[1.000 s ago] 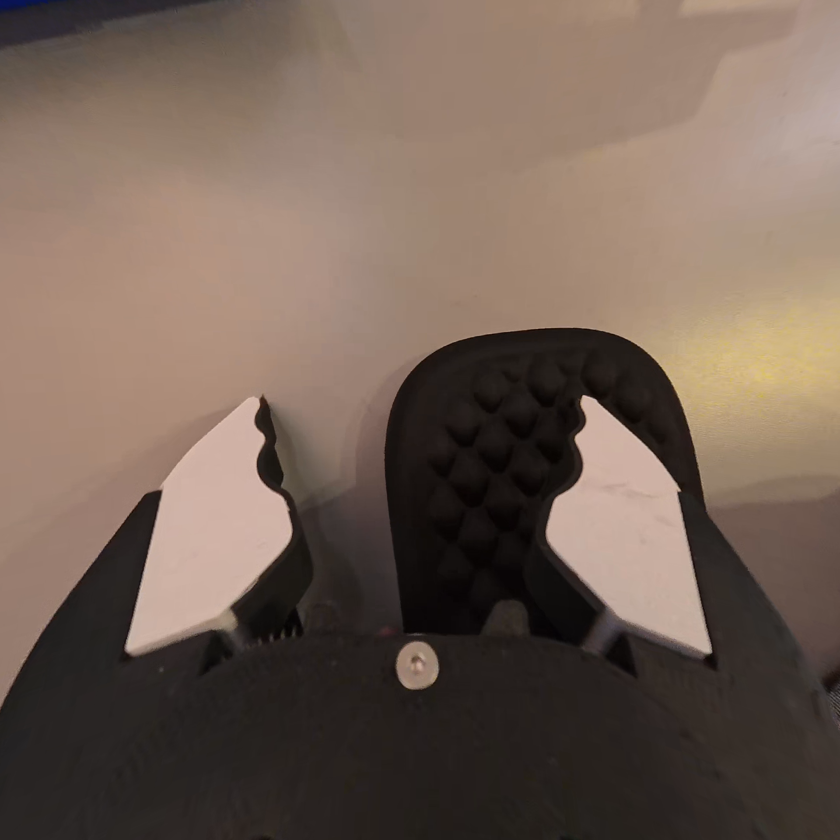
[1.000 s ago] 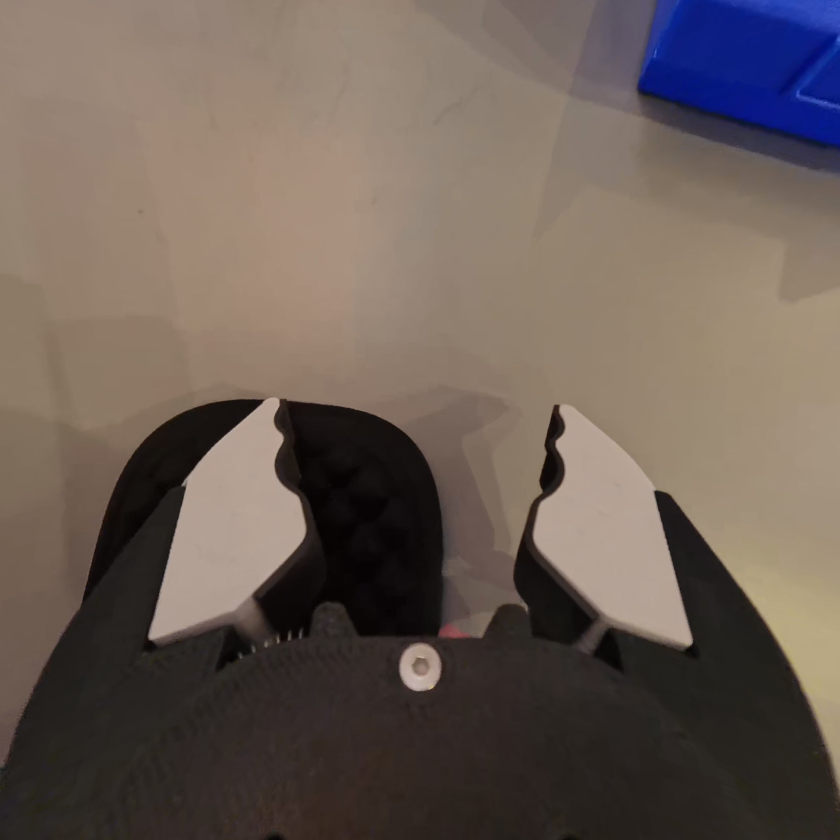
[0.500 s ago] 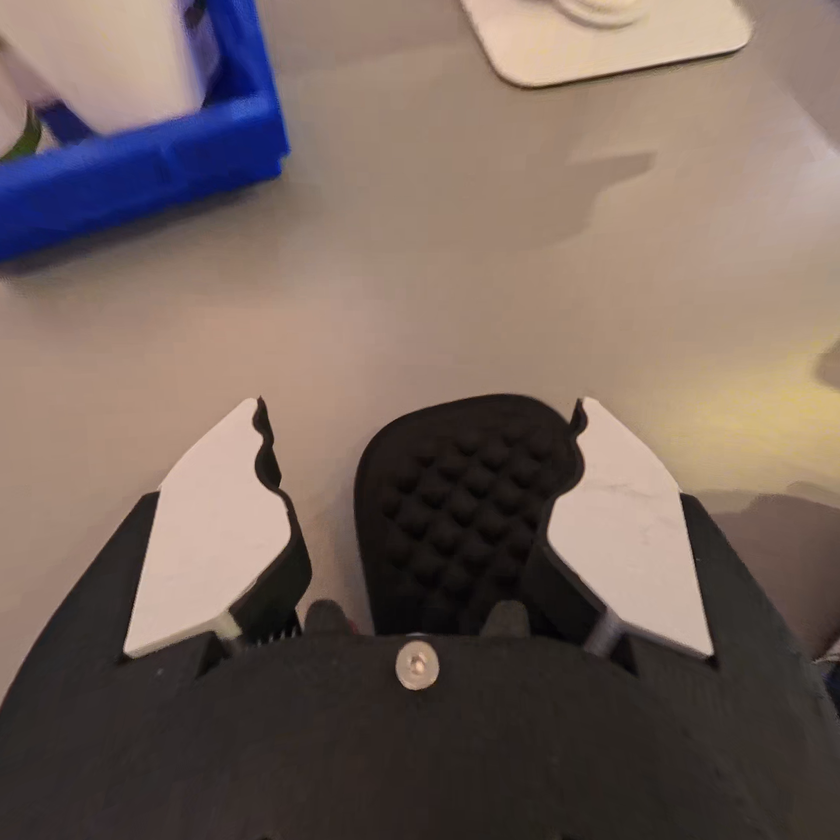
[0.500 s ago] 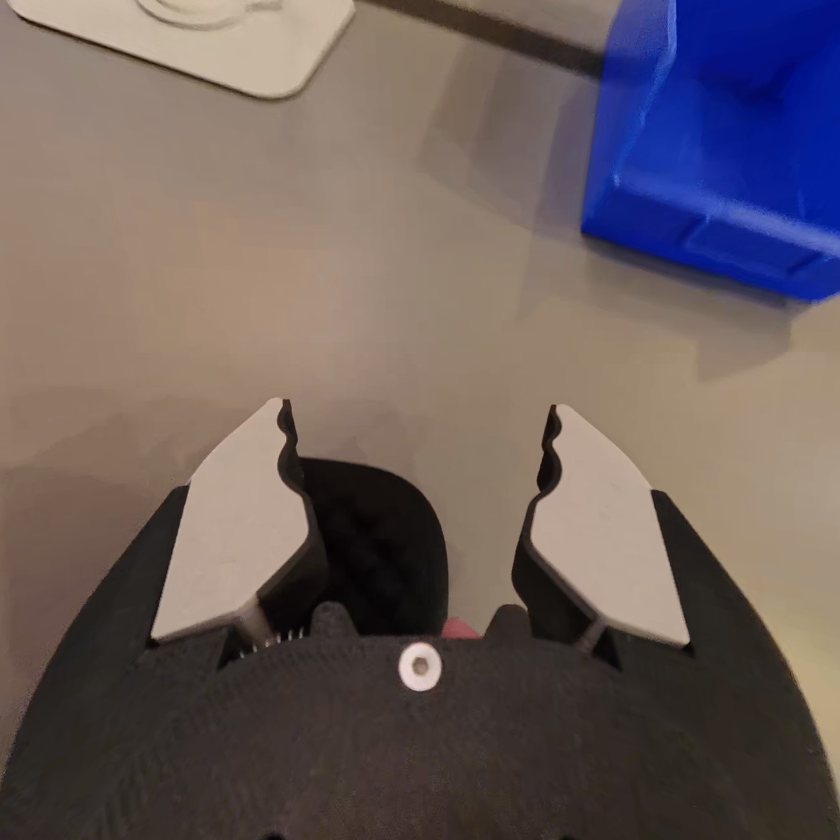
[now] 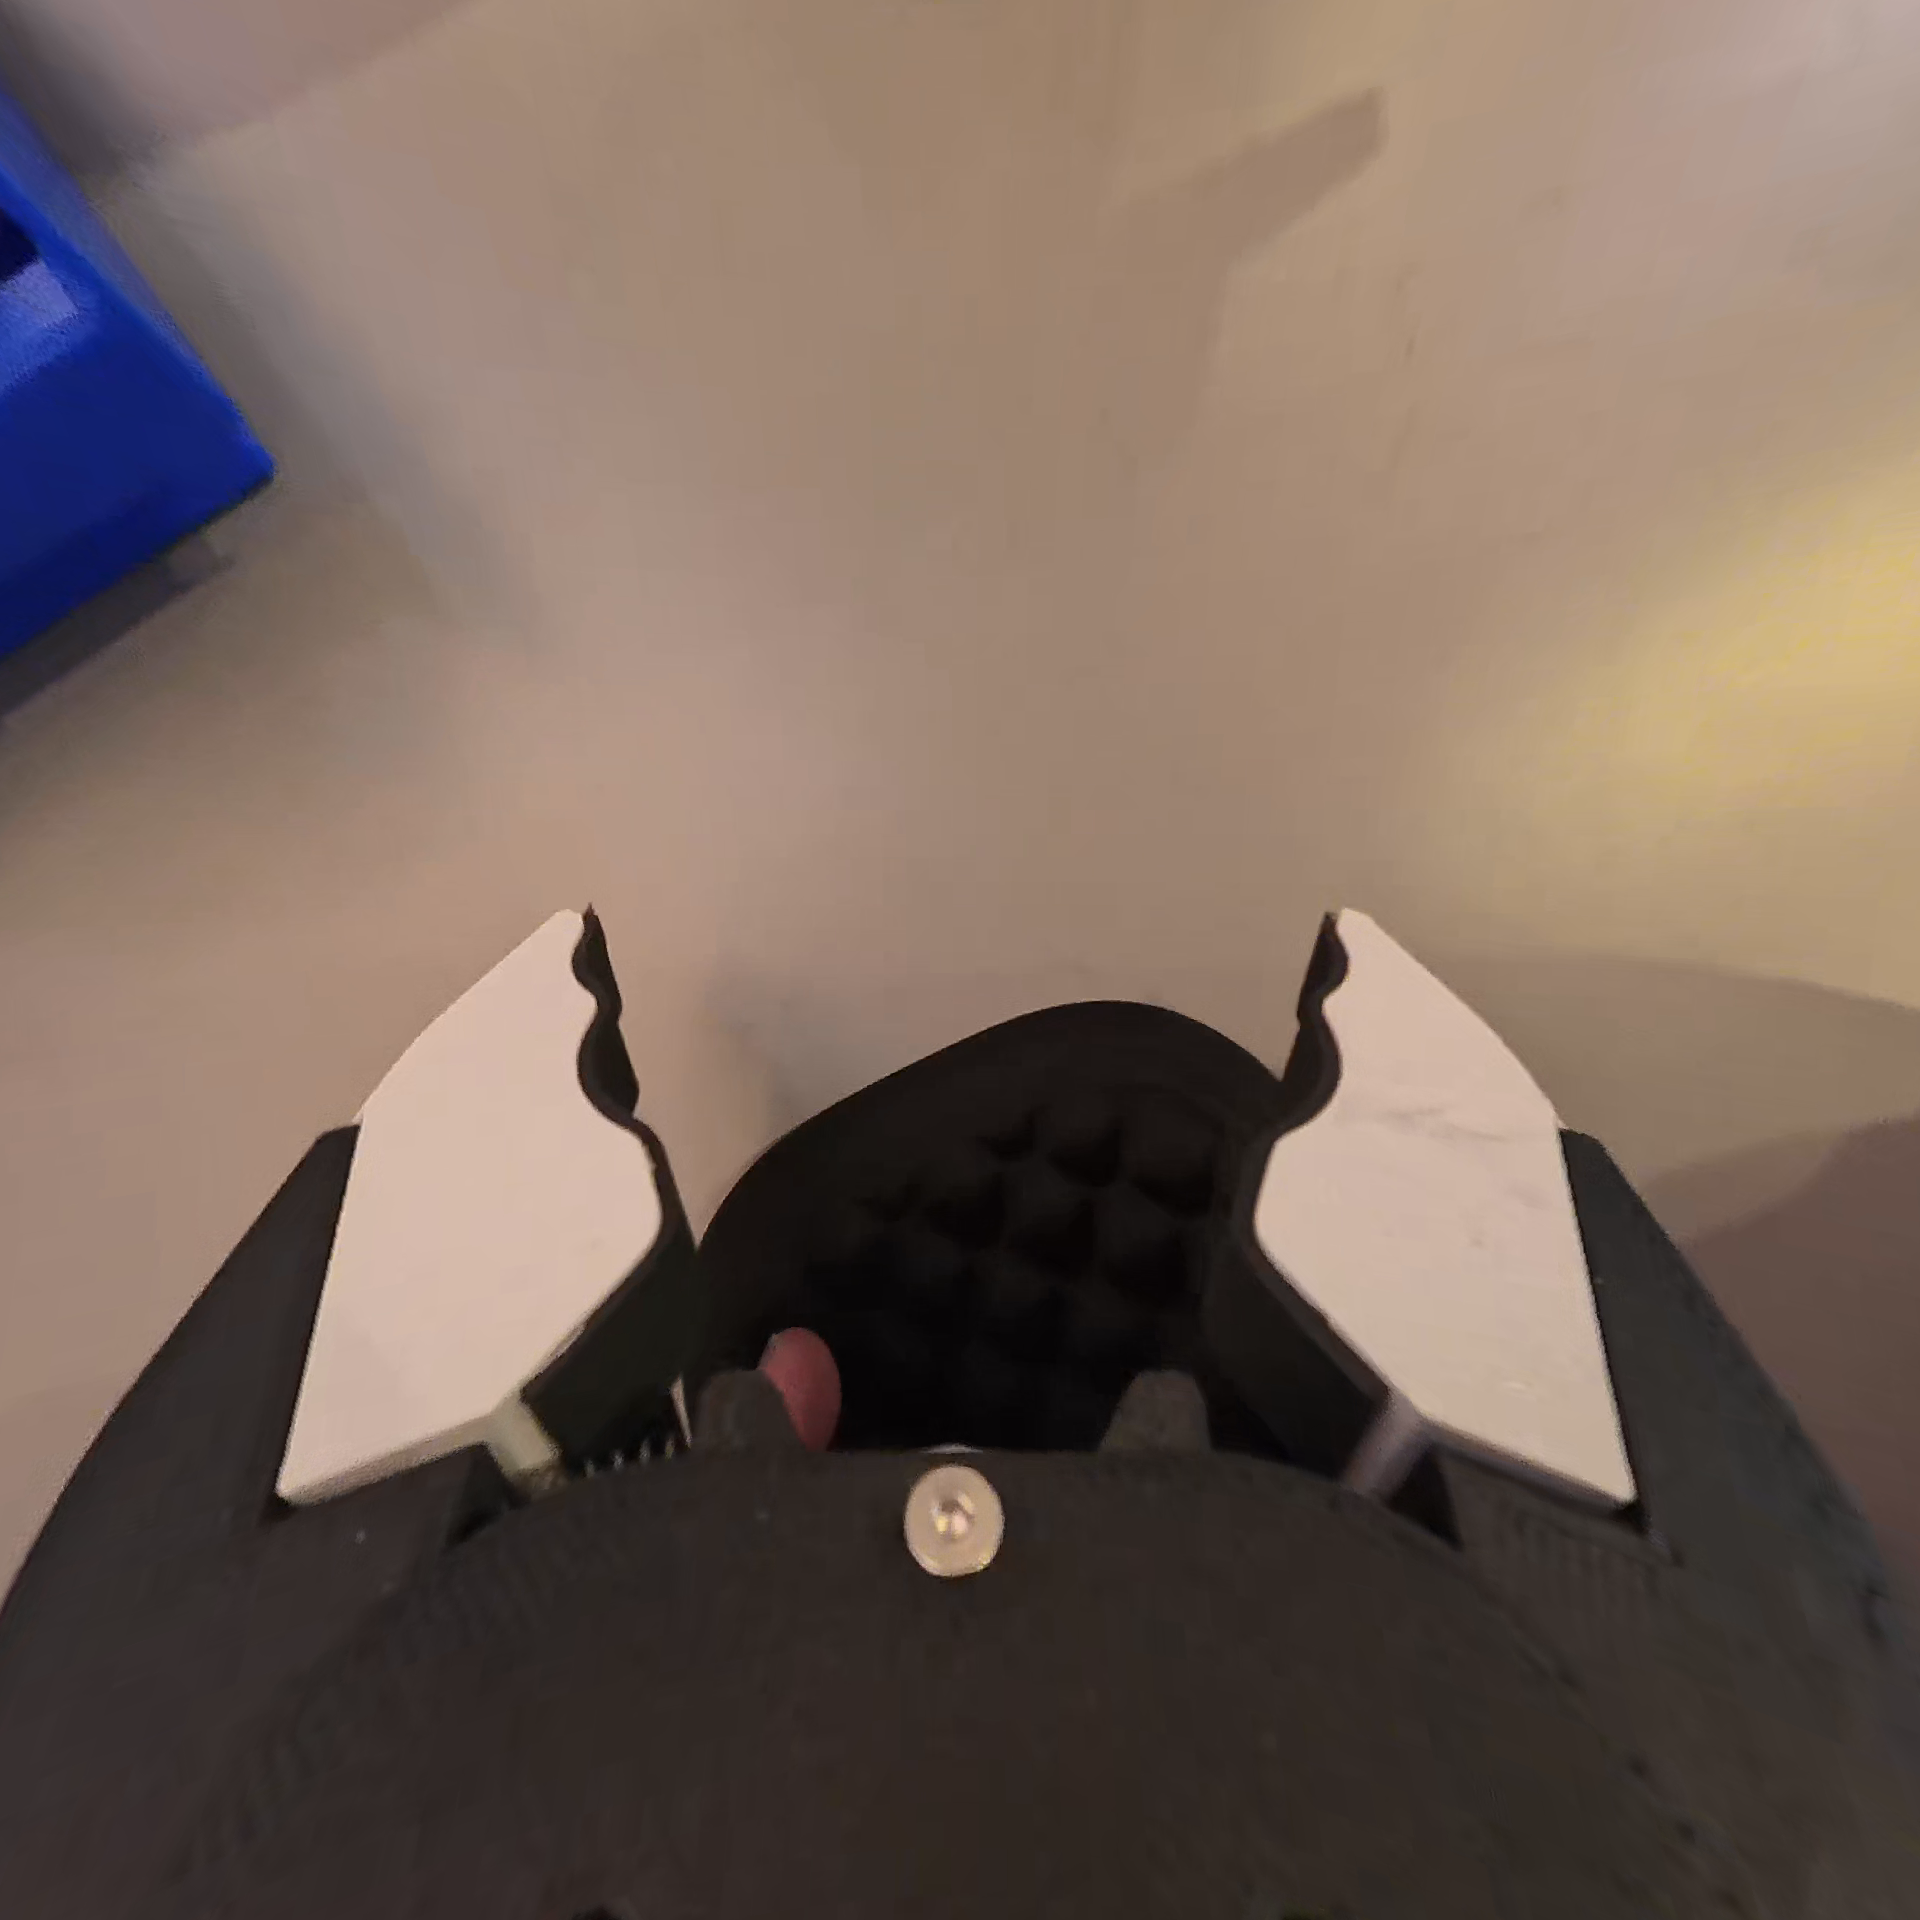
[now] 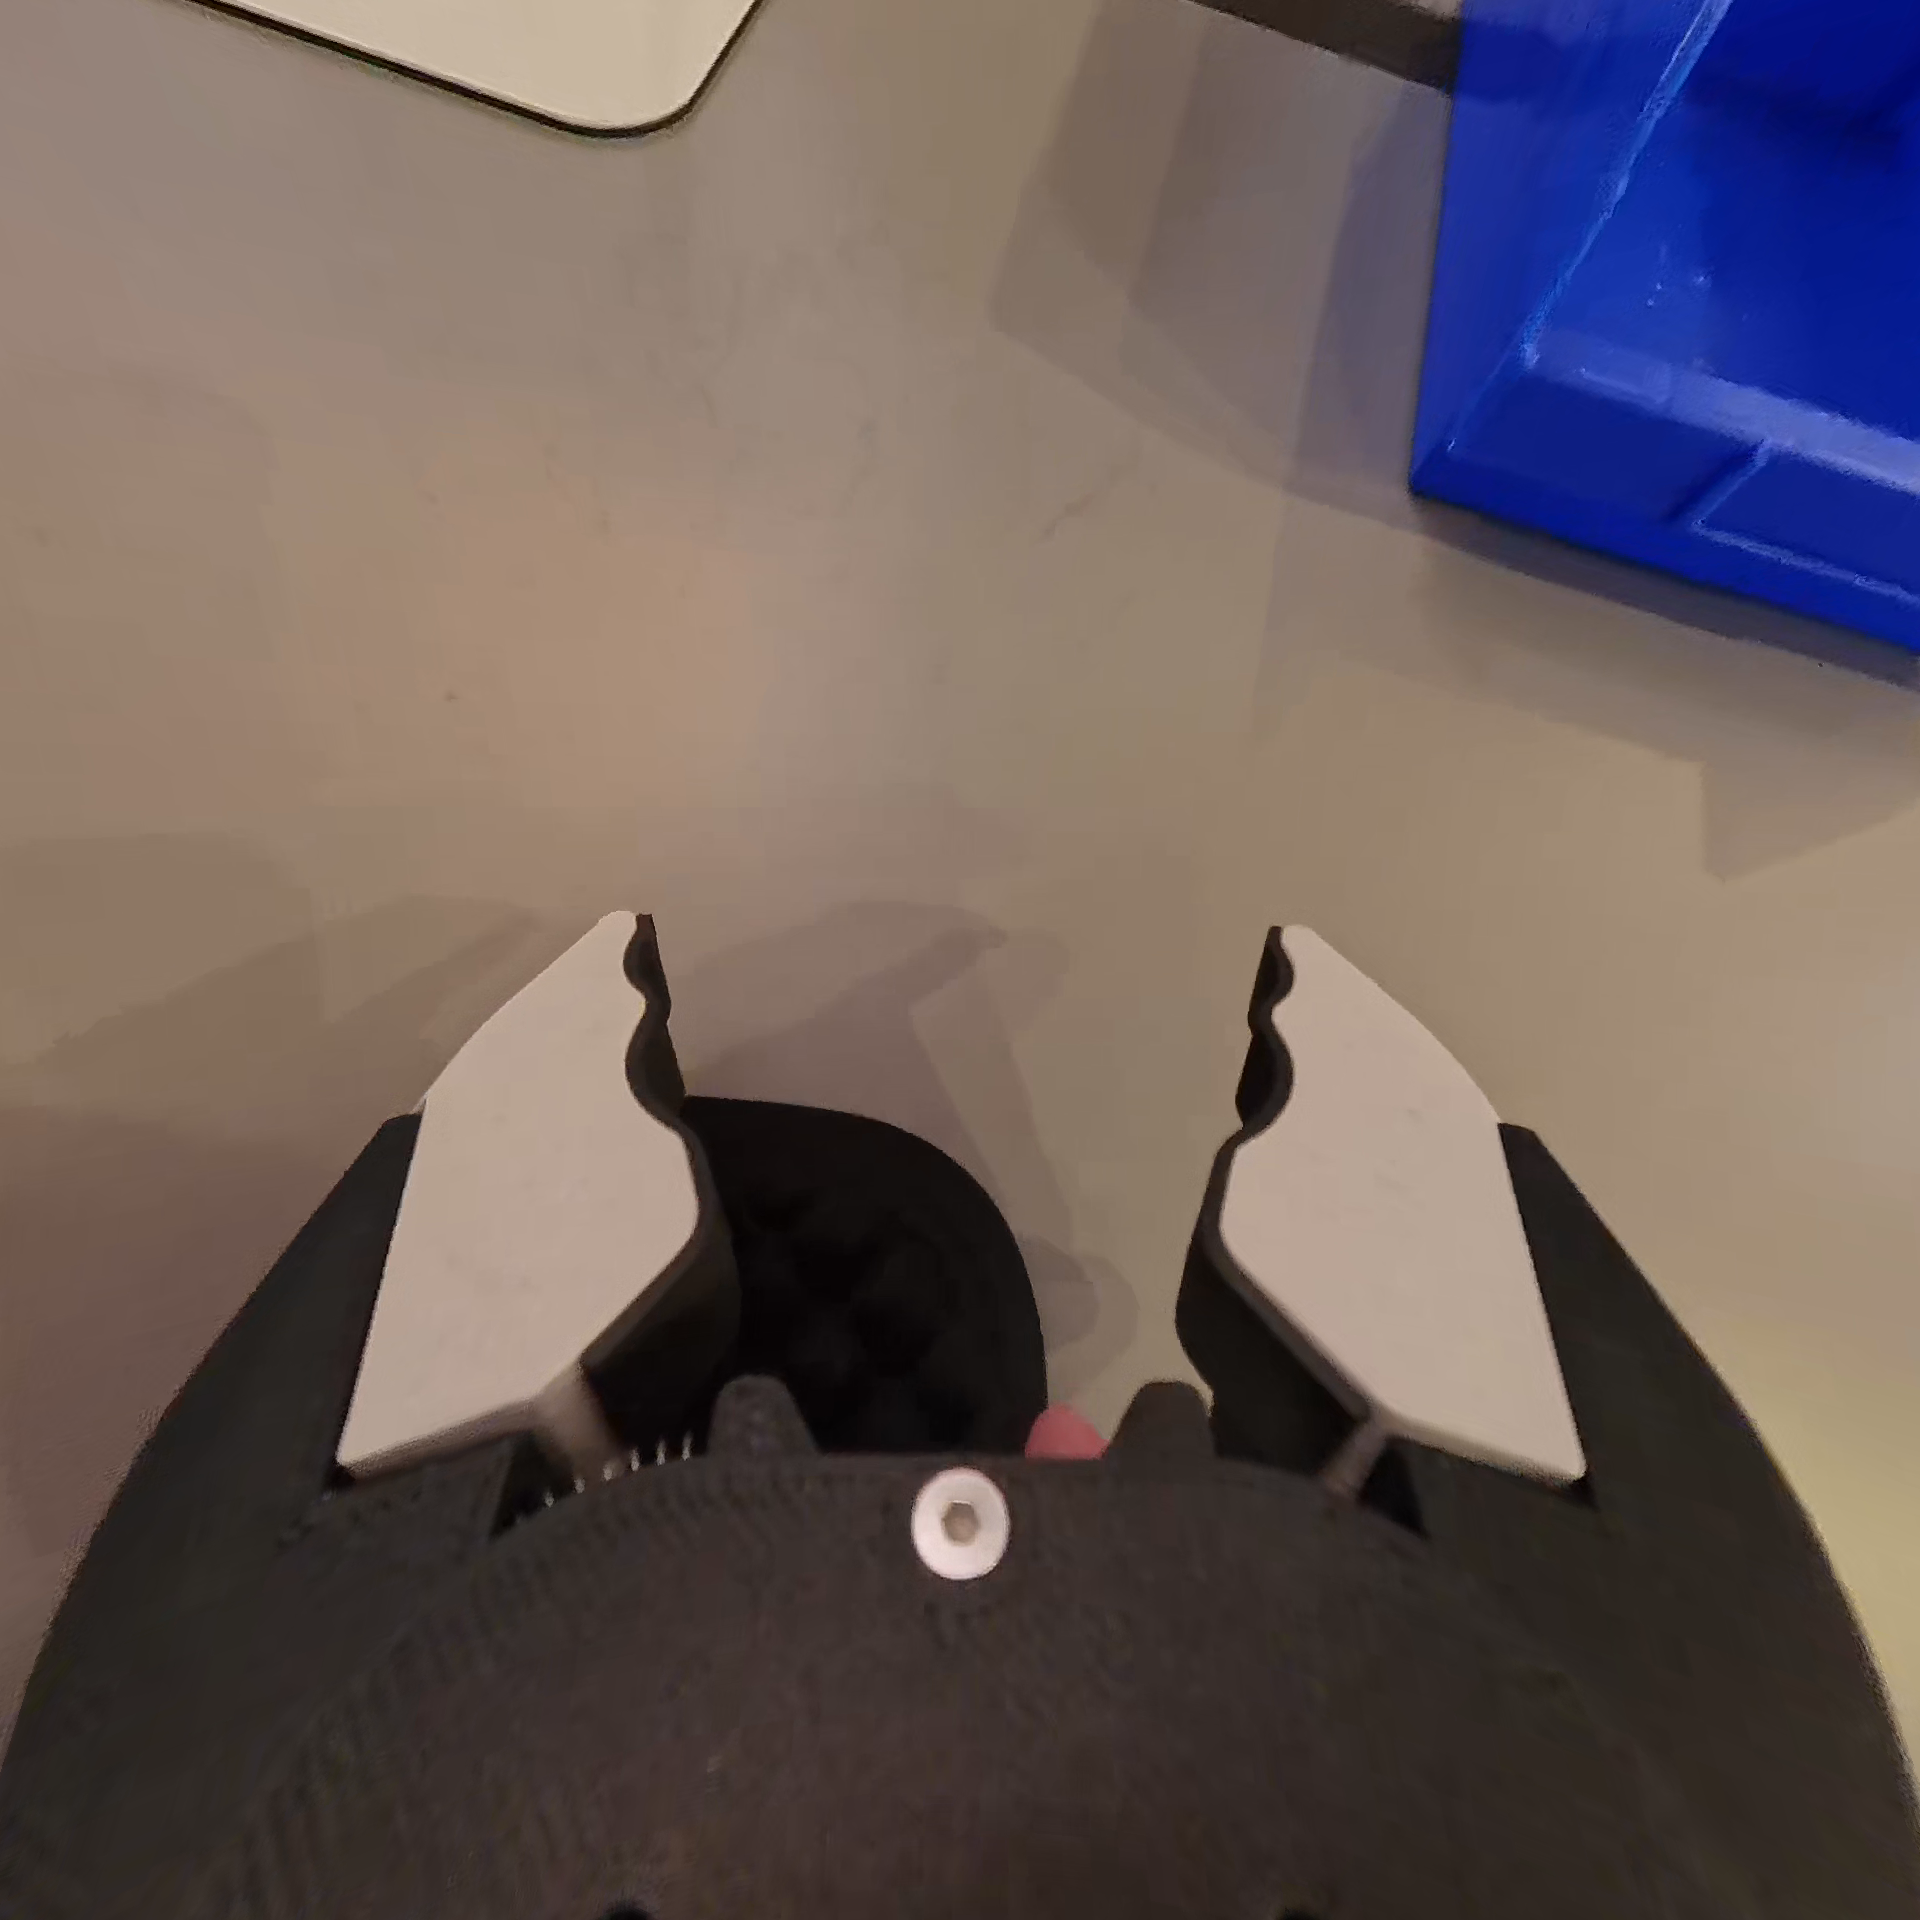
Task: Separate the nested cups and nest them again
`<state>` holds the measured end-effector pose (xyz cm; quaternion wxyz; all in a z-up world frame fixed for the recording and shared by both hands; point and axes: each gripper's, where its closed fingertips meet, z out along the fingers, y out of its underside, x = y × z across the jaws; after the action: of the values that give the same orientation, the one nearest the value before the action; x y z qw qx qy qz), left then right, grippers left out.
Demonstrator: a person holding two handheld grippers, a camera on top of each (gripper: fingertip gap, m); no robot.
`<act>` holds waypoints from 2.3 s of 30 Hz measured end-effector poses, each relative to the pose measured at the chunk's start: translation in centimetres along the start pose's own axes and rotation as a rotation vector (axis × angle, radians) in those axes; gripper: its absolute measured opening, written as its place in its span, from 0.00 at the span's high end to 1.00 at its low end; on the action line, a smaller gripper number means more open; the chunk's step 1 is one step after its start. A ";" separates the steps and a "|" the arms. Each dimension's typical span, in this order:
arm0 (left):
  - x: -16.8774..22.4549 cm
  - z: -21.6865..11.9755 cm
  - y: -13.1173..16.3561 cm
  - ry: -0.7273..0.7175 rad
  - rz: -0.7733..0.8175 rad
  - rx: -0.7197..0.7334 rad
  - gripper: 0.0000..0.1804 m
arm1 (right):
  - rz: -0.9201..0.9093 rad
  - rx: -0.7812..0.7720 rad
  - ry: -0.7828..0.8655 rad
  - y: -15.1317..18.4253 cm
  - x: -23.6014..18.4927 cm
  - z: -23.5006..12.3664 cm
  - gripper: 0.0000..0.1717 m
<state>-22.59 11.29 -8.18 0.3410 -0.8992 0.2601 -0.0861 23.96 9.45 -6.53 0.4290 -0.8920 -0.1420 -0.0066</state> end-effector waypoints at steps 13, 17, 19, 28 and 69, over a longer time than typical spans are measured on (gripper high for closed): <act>-7.7 -3.8 -4.7 -0.170 -0.035 0.188 0.48 | -0.136 0.125 -0.141 -7.2 -3.9 3.8 0.54; -10.8 -4.7 -6.4 -0.228 0.012 0.228 0.55 | -0.157 0.088 -0.176 -6.8 -5.4 5.7 0.56; -12.3 -4.7 -7.3 -0.251 0.058 0.223 0.59 | -0.183 0.056 -0.190 -6.3 -5.9 6.2 0.59; -17.1 -2.8 -11.4 -0.324 0.343 0.155 0.67 | -0.193 0.015 -0.212 -5.7 -6.2 6.7 0.60; -10.8 -8.5 -13.8 -0.314 0.709 0.085 0.99 | -0.233 0.261 -0.332 -16.0 -11.0 2.5 0.66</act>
<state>-28.97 20.84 7.56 0.4221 -0.7409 0.4956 0.1651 8.99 18.08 2.64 0.5078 -0.7955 -0.3121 0.1092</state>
